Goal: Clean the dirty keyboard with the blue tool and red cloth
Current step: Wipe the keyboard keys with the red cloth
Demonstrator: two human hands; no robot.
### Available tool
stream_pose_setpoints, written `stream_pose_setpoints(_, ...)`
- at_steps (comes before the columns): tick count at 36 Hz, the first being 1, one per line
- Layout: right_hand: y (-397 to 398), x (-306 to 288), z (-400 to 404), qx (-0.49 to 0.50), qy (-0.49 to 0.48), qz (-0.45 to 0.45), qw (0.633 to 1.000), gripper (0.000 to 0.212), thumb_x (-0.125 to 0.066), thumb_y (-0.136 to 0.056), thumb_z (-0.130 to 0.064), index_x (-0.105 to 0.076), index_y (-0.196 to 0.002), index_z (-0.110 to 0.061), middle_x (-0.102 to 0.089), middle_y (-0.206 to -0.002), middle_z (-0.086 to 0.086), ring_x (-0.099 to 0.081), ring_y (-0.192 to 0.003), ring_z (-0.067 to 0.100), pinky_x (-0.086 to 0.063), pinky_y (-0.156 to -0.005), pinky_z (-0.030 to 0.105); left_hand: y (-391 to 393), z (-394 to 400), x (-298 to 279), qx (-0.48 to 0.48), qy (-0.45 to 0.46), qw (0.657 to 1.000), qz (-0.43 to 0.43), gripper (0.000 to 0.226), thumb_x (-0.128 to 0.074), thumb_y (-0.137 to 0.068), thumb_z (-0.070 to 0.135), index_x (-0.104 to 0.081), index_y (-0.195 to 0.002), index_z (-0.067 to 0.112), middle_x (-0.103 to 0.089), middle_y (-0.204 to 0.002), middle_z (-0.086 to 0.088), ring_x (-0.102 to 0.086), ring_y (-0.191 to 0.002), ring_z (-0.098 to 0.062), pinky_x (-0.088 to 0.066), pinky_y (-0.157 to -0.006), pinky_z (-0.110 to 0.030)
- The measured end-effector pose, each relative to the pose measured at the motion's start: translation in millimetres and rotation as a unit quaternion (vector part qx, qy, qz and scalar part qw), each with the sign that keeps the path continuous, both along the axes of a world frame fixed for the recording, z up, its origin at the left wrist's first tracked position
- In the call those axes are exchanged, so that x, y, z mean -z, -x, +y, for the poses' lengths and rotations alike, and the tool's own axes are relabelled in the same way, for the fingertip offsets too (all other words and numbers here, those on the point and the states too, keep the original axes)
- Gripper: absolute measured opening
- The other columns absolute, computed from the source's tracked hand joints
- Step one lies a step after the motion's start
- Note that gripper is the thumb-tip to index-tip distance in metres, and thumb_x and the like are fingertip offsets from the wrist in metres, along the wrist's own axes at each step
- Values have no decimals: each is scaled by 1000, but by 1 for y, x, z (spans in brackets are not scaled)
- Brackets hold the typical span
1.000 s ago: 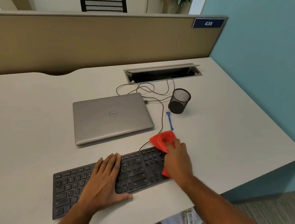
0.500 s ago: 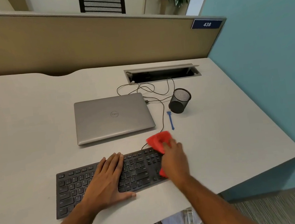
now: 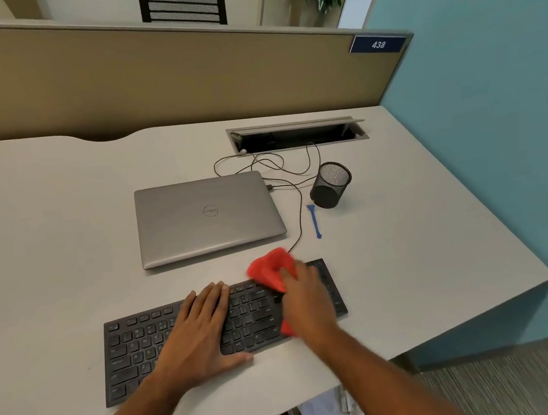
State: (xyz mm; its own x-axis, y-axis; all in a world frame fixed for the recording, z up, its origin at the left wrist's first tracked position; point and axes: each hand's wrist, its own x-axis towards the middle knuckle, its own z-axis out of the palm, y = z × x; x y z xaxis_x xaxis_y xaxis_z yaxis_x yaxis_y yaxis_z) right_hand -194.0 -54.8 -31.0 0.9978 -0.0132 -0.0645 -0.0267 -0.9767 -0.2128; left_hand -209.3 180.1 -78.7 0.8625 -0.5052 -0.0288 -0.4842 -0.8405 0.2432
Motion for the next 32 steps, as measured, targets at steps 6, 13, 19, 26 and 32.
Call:
stream_pose_setpoints(6,-26,-12,-43,146,-3,2,989,41,-53,-94,-15,-49,-135,-17,-47,-131,6,-46,-116,24,-51,-92,36,0,1,0,4,-6,1000,-1,131,-40,-75,101,-23,-162,5,-29,-167,-15,-29,-154,-31,-14,-122,-49)
stream_pose_setpoints(13,35,2,53,-17,-93,8,995,68,-60,-91,-15,-31,-152,-20,-31,-146,4,-38,-130,22,-42,-111,40,1,1,2,5,10,1000,-5,128,-41,-77,99,-22,-162,5,-29,-167,-14,-25,-155,-27,-12,-124,-48)
stream_pose_setpoints(19,10,1,-1,-17,13,13,1000,95,-86,-71,-30,-35,-150,-20,-36,-147,4,-43,-119,25,-51,-96,41,-2,1,3,7,3,1000,-1,131,-39,-75,100,-20,-163,5,-28,-167,-15,-27,-155,-30,-12,-124,-50)
stream_pose_setpoints(26,-9,-15,-31,119,-55,2,991,38,-55,-97,-15,-51,-134,-19,-47,-129,3,-50,-113,23,-49,-82,24,-1,1,5,5,3,1000,-1,131,-38,-75,101,-17,-164,6,-27,-168,-14,-26,-155,-30,-11,-123,-50)
stream_pose_setpoints(32,62,14,29,-50,-89,27,994,47,-55,-91,-8,-52,-137,-16,-46,-138,1,-46,-122,21,-45,-95,30,-1,1,6,2,17,1000,-4,131,-40,-74,100,-20,-163,6,-26,-168,-13,-25,-156,-28,-12,-124,-49)
